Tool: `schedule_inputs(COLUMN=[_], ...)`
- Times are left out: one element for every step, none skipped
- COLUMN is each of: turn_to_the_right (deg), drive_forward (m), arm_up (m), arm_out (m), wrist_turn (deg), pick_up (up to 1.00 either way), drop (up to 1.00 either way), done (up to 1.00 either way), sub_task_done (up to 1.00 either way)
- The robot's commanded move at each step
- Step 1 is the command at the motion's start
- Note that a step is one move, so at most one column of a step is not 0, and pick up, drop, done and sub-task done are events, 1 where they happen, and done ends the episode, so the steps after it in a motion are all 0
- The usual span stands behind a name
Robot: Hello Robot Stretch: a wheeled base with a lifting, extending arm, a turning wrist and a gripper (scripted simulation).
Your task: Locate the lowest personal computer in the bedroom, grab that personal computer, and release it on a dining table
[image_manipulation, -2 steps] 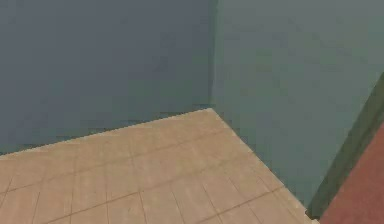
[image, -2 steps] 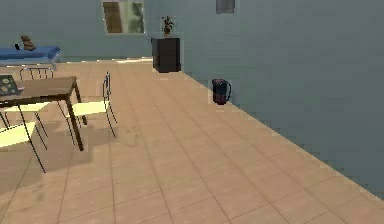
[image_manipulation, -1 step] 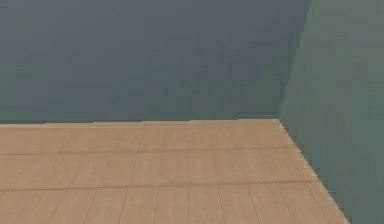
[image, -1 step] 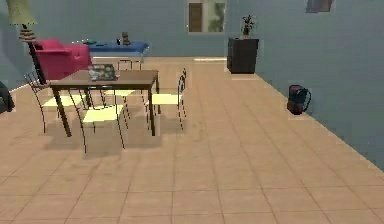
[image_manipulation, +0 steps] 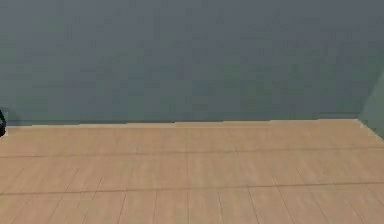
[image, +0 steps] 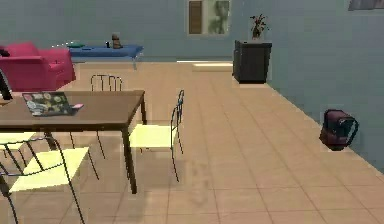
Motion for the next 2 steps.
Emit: schedule_inputs(turn_to_the_right=[0.0,45.0], drive_forward=[0.8,0.0], arm_up=[0.0,0.0], arm_out=[0.0,0.0], wrist_turn=[0.0,0.0], pick_up=[0.0,0.0], drop=[0.0,0.0], done=[0.0,0.0], sub_task_done=[0.0,0.0])
